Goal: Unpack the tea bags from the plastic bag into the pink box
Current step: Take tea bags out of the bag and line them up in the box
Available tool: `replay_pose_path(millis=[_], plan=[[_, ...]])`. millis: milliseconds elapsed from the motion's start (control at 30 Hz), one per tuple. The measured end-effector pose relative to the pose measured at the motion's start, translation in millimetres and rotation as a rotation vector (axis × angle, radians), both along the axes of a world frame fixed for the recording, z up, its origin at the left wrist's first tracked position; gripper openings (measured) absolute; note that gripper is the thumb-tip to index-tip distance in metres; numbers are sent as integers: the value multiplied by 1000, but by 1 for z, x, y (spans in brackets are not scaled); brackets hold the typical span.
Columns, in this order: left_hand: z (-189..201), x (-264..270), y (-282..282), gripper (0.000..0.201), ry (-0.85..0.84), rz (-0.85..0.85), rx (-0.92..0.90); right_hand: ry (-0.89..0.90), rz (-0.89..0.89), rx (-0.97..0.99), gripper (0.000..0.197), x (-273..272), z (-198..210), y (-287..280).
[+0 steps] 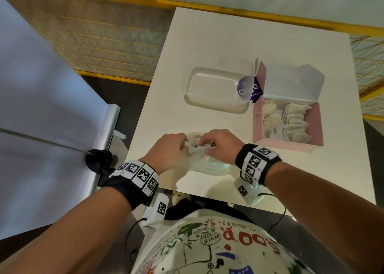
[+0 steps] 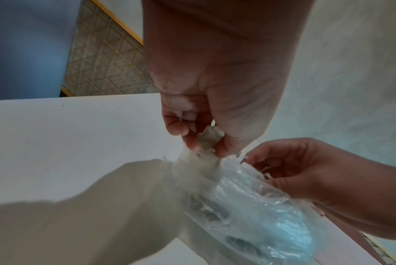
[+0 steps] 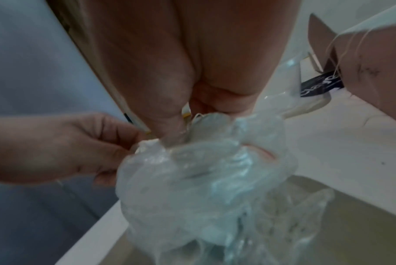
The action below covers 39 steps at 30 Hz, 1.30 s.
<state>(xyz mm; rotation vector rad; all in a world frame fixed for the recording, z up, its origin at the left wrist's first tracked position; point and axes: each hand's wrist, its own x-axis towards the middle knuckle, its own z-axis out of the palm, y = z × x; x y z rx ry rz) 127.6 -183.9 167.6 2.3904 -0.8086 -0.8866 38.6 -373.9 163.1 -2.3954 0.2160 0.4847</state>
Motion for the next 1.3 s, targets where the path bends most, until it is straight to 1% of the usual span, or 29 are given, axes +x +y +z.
replay_pose_path(millis=[33, 100, 200, 267, 333, 400, 433, 500, 567, 633, 700, 733, 800, 833, 900, 967, 1000, 1033, 1100, 1133, 1200, 1267, 1300], plan=[[1, 2, 0, 9, -14, 4, 8, -15, -26, 20, 19, 0, 5, -4], [2, 5, -2, 10, -38, 4, 13, -49, -58, 54, 13, 0, 13, -12], [0, 3, -6, 11, -60, -48, 42, -98, -110, 98, 10, 0, 24, -20], [-2, 1, -7, 19, -69, -70, 67, -143, -140, 116, 10, 0, 31, -25], [2, -1, -9, 17, -74, -59, 71, -180, -177, 162, 12, 1, 38, -28], [7, -1, -13, 20, -75, -13, 22, -193, -208, 222, 23, 1, 43, -31], [11, -2, -15, 20, -39, 43, -9, -185, -218, 261, 30, 2, 45, -32], [16, 1, -18, 18, 74, 209, -118, -165, -229, 349, 40, 3, 52, -32], [21, 5, -20, 22, 204, 346, -231, -165, -247, 413, 40, 5, 61, -33], [23, 9, -22, 33, 367, 456, -347, -164, -290, 504, 38, 7, 70, -34], [26, 11, -27, 29, 528, 575, -451, -159, -319, 659, 37, 9, 77, -34], [28, 11, -30, 28, 586, 611, -479, -155, -335, 733, 37, 11, 79, -35], [31, 8, -39, 28, 692, 603, -508, -152, -371, 815, 37, 13, 80, -34], [33, 6, -44, 28, 734, 589, -521, -155, -386, 810, 37, 14, 80, -33], [36, 2, -51, 30, 841, 612, -551, -175, -413, 715, 35, 16, 77, -30], [39, 1, -55, 44, 1015, 692, -606, -203, -439, 600, 31, 17, 72, -29], [41, 1, -55, 46, 1110, 711, -652, -212, -458, 559, 28, 17, 68, -29], [43, 0, -55, 49, 1196, 706, -702, -221, -478, 528, 27, 17, 64, -29], [47, 1, -53, 54, 1281, 619, -754, -258, -478, 468, 23, 16, 58, -31], [49, 0, -53, 53, 1277, 552, -754, -283, -464, 437, 20, 16, 55, -30], [51, -1, -55, 43, 1221, 466, -730, -322, -438, 386, 18, 14, 52, -29], [50, -3, -60, 34, 1072, 487, -695, -351, -398, 308, 27, 14, 51, -29], [47, -3, -62, 33, 1004, 522, -677, -356, -380, 303, 27, 14, 52, -29]])
